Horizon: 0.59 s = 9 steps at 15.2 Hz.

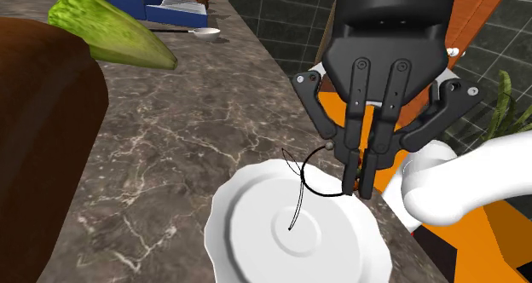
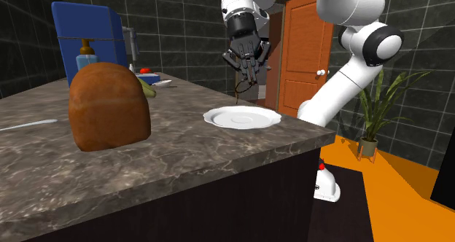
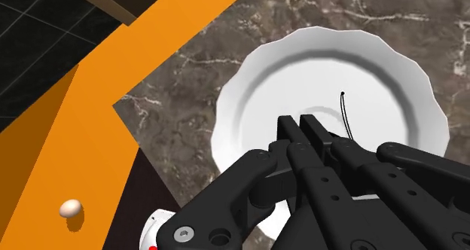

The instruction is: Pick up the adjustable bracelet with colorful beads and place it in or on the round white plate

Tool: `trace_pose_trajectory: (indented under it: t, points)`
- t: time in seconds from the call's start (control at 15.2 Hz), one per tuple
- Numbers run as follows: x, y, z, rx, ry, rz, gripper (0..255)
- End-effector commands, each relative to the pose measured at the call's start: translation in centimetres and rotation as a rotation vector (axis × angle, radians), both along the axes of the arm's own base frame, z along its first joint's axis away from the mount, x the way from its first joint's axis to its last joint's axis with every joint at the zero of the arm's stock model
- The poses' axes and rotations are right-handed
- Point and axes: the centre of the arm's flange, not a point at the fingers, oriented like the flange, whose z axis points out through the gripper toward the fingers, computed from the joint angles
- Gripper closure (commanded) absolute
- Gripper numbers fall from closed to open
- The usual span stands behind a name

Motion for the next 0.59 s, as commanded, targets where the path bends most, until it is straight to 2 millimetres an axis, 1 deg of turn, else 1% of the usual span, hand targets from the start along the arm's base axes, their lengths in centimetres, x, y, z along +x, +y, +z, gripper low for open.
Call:
trace_pose_trajectory:
  t: [0.0, 0.53]
  points:
    - [0.2, 0.0, -1.0, 0.0, 0.0, 0.0, 255]
    - [0.2, 0.0, -5.2, 0.0, 0.0, 0.0, 255]
